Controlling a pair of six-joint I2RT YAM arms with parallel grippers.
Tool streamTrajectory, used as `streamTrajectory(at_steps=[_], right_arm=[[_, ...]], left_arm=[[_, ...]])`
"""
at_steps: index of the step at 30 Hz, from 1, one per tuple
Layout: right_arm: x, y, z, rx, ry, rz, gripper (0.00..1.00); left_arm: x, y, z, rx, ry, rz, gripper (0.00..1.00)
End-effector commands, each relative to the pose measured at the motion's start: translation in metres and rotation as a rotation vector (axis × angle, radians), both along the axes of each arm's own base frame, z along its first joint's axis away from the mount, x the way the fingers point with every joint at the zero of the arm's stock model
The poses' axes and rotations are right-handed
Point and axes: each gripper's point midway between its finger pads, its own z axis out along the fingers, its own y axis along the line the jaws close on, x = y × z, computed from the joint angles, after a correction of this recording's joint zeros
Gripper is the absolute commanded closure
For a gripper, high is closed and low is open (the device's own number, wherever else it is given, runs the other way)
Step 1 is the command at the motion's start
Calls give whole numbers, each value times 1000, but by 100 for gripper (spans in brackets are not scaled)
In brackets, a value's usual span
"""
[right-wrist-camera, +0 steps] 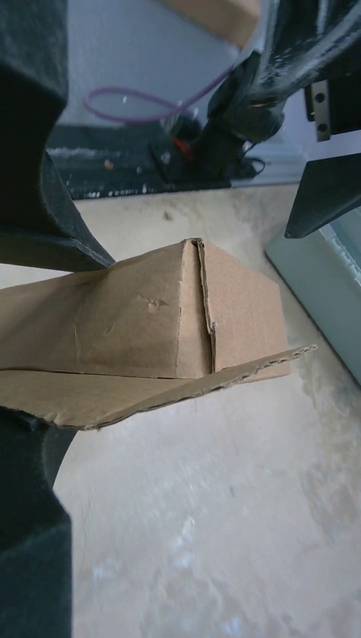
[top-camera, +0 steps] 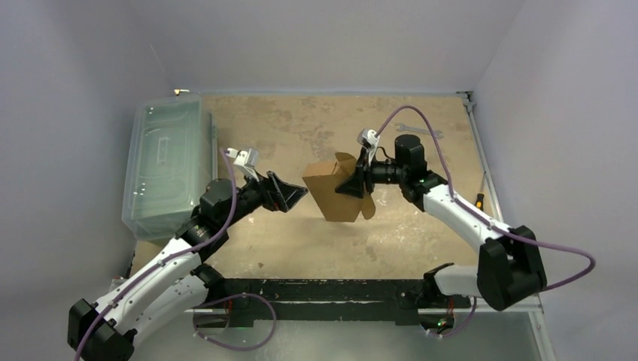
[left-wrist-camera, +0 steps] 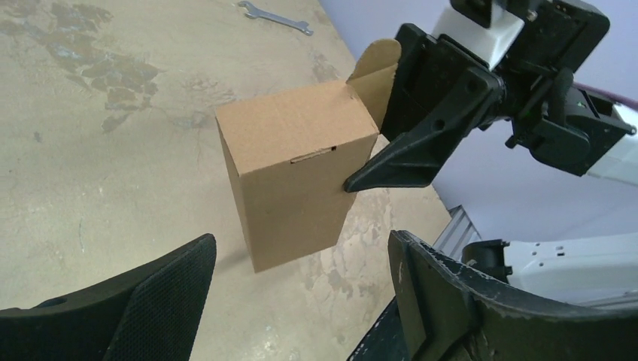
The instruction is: Fold the paper box
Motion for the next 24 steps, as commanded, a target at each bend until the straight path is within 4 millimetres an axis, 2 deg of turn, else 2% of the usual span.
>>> streamTrajectory(at_steps=[1,9,14,20,24], right_arm=[[-8,12,6,130,206,50,52],[-3,17,-37,200,543,82,52],[1,22,-56,227,688,113,51],[6,23,-86,217,811,115,50],[10,24,-100,204,848,99,48]], left_arm=[[-1,1,1,26,-67,-20,16],[1,8,-18,79,-39,8,16],[3,8,-35,100,0,16,16],[13,12,-75,168,135,78,17],[16,6,-96,163,218,81,17]])
